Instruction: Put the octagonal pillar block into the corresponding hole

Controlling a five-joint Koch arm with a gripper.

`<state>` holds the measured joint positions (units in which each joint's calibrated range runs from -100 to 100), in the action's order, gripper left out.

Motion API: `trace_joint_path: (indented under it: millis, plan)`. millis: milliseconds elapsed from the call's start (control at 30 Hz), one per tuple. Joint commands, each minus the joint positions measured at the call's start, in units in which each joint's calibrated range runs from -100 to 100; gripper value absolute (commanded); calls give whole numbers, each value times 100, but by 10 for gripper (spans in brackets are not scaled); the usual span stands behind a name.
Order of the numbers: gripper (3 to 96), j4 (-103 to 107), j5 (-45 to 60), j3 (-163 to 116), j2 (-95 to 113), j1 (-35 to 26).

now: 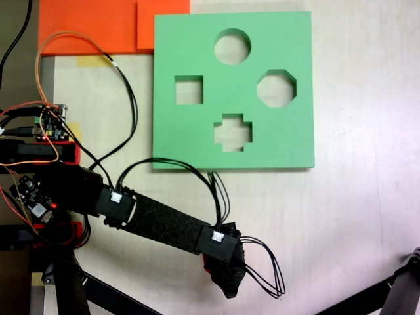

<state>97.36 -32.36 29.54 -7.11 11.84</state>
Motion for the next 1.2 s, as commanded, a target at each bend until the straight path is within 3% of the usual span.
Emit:
trace_joint_path:
  millis: [33, 167, 400, 800, 900, 1200]
  plan:
    - [803, 264, 93, 96, -15, 44]
    - [634, 264, 98, -3, -15, 44]
    - [475, 264, 122, -183, -15, 49]
    - [440, 264, -391, -751, 1326, 24]
    - [389, 264, -513, -711, 1940, -49]
    - [383, 264, -1255, -631, 3463, -777]
